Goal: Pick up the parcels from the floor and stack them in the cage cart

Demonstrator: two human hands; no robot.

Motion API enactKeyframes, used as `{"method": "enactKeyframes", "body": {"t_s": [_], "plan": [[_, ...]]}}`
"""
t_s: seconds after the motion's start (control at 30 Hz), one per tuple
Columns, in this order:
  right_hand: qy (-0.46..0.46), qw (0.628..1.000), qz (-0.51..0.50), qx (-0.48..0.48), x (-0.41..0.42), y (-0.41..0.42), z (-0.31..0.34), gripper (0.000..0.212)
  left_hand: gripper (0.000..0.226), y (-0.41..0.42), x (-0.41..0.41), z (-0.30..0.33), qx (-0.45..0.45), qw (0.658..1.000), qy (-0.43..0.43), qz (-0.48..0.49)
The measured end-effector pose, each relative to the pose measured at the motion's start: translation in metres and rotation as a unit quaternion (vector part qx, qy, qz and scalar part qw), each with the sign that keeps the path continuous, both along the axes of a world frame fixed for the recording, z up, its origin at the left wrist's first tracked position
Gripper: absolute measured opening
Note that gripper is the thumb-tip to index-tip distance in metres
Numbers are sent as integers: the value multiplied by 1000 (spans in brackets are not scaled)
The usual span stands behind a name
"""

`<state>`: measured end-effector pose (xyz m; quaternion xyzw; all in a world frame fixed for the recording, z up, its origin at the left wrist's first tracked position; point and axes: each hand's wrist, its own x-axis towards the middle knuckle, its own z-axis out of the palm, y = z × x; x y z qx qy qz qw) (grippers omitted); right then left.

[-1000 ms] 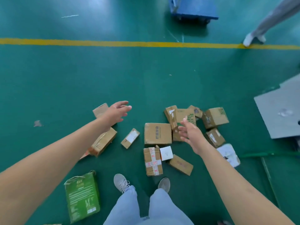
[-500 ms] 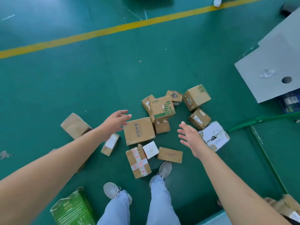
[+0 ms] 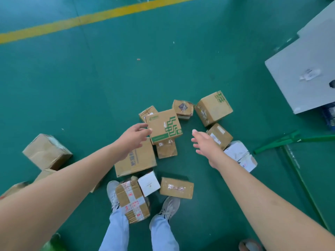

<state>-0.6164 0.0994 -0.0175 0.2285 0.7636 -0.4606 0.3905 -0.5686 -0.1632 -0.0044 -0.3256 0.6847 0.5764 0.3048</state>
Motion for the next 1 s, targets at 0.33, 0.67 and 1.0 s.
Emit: {"method": "enactKeyframes", "body": {"t_s": [0.33, 0.67, 1.0], "plan": [[-37, 997, 31, 61, -20, -7, -207, 50, 62, 7, -22, -216, 20, 993, -112, -1], [16, 995, 20, 91, -57, -31, -346, 75, 80, 15, -41, -359, 36, 983, -164, 78], [57, 995, 1, 79, -54, -63, -328, 69, 84, -8, -40, -351, 29, 987, -152, 54]]}}
